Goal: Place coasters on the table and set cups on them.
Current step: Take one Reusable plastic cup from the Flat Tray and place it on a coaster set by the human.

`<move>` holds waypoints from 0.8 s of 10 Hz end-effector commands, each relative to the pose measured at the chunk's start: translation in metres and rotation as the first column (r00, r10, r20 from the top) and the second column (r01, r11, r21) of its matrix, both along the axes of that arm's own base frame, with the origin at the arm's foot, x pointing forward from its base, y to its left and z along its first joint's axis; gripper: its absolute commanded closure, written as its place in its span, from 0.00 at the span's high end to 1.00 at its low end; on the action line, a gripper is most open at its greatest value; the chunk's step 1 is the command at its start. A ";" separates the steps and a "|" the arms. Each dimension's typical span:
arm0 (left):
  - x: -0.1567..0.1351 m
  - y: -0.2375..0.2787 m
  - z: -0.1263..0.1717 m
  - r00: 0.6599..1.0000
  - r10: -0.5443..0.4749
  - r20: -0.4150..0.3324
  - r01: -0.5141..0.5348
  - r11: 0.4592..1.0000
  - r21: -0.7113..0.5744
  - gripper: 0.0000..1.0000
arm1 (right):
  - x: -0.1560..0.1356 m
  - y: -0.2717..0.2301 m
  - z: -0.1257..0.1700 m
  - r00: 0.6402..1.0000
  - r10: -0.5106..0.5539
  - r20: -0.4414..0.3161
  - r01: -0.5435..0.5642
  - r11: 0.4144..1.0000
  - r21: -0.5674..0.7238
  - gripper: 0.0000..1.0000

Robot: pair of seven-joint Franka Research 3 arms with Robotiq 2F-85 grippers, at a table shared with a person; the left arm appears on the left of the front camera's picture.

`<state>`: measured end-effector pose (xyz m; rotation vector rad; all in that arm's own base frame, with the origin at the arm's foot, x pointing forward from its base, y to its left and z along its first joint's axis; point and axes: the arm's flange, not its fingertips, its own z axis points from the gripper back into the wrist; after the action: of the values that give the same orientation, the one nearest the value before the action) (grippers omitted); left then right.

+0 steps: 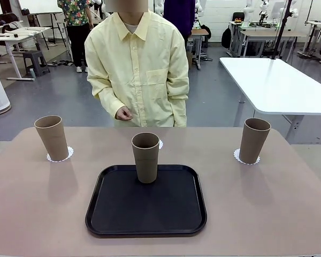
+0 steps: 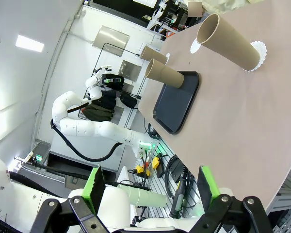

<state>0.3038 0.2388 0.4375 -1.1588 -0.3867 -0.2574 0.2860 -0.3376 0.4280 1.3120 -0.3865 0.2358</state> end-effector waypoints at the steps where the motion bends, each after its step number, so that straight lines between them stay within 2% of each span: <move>1: -0.001 0.000 0.002 1.000 0.001 0.007 -0.001 1.000 -0.010 1.00 | 0.000 -0.002 -0.001 1.000 -0.005 -0.011 0.005 1.000 -0.002 1.00; 8: -0.001 0.000 0.002 1.000 0.001 0.007 -0.001 1.000 -0.010 1.00 | 0.000 -0.002 -0.001 1.000 -0.005 -0.011 0.005 1.000 -0.002 1.00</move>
<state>0.3038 0.2388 0.4375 -1.1588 -0.3867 -0.2574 0.2860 -0.3376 0.4280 1.3120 -0.3865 0.2358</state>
